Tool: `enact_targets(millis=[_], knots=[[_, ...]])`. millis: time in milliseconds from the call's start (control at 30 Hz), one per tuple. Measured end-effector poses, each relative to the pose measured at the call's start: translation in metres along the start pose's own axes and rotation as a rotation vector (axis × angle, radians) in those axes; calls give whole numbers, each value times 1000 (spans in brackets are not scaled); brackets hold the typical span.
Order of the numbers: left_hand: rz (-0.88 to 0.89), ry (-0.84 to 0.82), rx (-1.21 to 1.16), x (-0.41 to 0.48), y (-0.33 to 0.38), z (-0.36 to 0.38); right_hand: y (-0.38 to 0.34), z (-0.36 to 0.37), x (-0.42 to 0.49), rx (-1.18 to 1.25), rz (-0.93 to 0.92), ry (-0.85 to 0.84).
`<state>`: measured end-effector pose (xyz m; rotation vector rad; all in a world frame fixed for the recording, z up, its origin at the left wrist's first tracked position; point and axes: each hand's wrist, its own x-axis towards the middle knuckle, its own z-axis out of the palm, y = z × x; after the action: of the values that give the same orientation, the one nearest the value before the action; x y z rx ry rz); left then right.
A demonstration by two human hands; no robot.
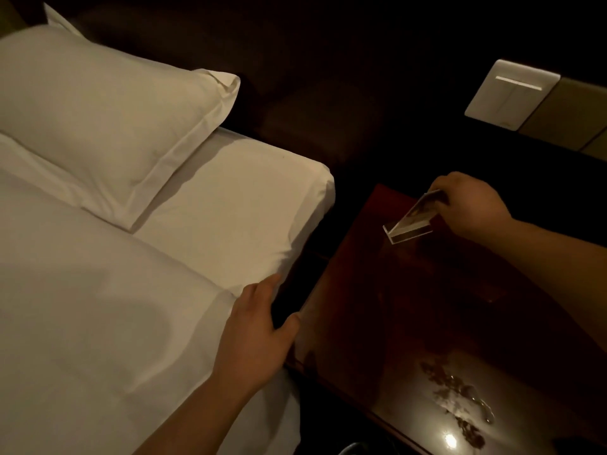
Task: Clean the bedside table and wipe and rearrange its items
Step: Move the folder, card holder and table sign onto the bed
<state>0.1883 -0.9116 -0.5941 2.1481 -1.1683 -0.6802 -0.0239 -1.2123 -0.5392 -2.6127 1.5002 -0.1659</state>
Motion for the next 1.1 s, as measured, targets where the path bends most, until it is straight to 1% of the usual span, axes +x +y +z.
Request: enact_targets(millis=[67,200,267,333,433,500,600,700,767,833,900,967,1033,1100], knots=[[11,5,-2,1,2,0,-12,-4,-8,28,-32,30],[47,19,-29,4,8,2,-53,-15,-30,87,-160,94],[53,16,-32,7,14,2,-80,-20,-43,125,-204,83],[86,28,-46,11,22,2,-106,-25,-57,179,-234,33],[119,48,-212,13,31,-6,-141,-31,-81,245,-300,-35],[97,50,-338,9,28,-15,-162,-33,-96,285,-343,-46],[60,119,-436,-12,10,-34,-193,-30,-111,415,-390,-62],[-28,216,-505,-41,-22,-60,-226,-17,-125,593,-397,-32],[-124,305,-546,-62,-50,-83,-252,-3,-135,686,-360,-4],[-217,381,-586,-86,-81,-107,-281,15,-146,770,-311,-16],[-292,444,-615,-113,-114,-133,-316,38,-157,822,-295,-91],[-372,512,-619,-138,-145,-157,-355,58,-169,841,-310,-210],[-435,586,-622,-161,-174,-181,-396,73,-180,791,-373,-289],[-481,645,-634,-184,-199,-205,-434,81,-188,732,-446,-330]])
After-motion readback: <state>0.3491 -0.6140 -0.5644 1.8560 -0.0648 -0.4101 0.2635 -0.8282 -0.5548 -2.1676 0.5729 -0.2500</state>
